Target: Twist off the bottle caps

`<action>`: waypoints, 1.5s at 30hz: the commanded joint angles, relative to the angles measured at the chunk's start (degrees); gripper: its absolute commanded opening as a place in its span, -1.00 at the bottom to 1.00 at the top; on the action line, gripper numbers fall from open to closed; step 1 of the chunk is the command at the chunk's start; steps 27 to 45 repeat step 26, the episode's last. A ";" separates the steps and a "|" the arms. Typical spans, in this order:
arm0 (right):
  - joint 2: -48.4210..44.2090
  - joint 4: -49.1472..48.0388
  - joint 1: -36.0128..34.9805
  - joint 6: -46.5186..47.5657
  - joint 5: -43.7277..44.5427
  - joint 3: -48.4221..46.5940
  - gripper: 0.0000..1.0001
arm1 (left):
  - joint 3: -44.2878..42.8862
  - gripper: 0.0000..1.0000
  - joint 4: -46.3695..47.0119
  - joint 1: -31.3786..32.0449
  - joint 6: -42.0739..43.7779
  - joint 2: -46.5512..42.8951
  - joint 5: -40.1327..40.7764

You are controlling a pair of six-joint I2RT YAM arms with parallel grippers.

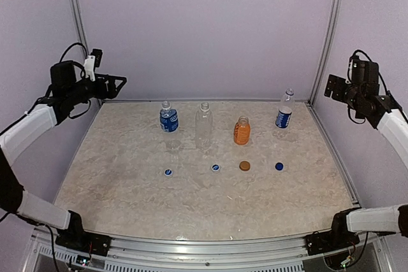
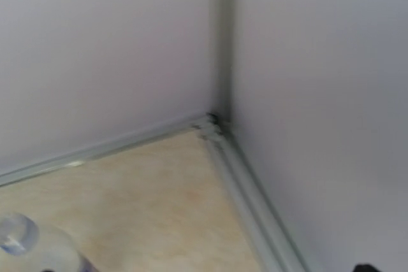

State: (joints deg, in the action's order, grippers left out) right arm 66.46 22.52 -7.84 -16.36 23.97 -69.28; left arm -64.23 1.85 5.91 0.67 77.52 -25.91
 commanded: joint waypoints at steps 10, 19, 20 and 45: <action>-38.95 -0.76 5.83 -12.49 -26.15 36.31 0.99 | 34.98 0.98 -3.58 -17.07 -6.48 -37.67 6.28; -59.66 5.37 5.86 -23.24 -17.21 45.53 0.99 | 41.76 0.98 -2.40 -19.66 -10.40 -48.73 2.41; -61.40 5.51 5.82 -24.79 -16.90 46.32 0.99 | 42.41 0.98 -2.35 -19.73 -10.98 -48.76 1.62; -65.60 4.75 5.81 -23.81 -16.09 46.63 0.99 | 45.62 0.97 0.50 -20.13 -12.13 -48.33 -3.36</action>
